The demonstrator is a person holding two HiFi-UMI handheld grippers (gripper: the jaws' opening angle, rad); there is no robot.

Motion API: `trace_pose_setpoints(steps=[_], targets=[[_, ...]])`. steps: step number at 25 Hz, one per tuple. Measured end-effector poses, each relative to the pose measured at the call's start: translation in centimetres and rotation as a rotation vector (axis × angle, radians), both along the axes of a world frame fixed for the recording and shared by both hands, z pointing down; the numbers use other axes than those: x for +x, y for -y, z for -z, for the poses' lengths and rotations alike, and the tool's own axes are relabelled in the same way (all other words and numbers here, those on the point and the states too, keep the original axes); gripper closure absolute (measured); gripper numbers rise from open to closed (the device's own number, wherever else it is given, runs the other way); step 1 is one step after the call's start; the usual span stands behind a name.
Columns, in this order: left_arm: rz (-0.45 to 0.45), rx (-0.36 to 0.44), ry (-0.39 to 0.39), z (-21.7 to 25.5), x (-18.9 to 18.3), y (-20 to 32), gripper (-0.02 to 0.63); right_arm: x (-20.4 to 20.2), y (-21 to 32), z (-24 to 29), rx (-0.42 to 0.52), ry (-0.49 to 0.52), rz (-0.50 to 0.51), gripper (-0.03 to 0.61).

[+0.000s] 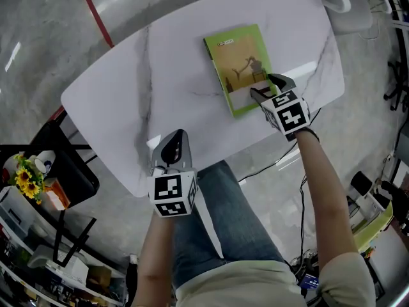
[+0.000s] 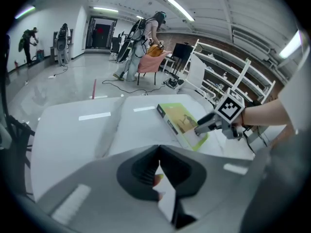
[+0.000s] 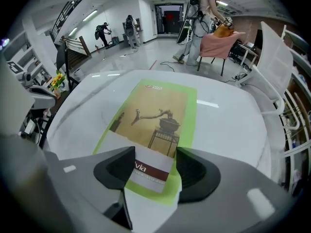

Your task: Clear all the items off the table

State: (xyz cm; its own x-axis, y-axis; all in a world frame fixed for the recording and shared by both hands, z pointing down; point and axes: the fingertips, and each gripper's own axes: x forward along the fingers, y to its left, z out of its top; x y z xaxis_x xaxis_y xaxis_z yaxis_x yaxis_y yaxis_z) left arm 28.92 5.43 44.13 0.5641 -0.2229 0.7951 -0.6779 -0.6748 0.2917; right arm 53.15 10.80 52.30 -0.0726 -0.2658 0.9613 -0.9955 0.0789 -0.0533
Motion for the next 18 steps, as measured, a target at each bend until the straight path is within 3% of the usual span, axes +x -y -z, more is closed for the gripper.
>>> trace_pose_setpoints(steps=[7,9,13,18], targets=[[0.022,0.0,-0.001,0.2,-2.6,0.1,0.604,-3.6,0.5,-0.2,-0.025,-0.097,0.153,0.549],[0.028,0.002,-0.002,0.3,-3.3,0.2,0.604,-4.3,0.5,-0.3,-0.019,-0.12,0.167,0.578],[0.035,0.004,0.004,0.3,-4.5,0.1,0.604,-5.4,0.6,-0.1,-0.01,-0.139,0.162,0.578],[0.036,0.015,0.004,0.0,-5.0,0.7,0.604,-4.7,1.1,0.7,0.022,-0.103,0.072,0.578]])
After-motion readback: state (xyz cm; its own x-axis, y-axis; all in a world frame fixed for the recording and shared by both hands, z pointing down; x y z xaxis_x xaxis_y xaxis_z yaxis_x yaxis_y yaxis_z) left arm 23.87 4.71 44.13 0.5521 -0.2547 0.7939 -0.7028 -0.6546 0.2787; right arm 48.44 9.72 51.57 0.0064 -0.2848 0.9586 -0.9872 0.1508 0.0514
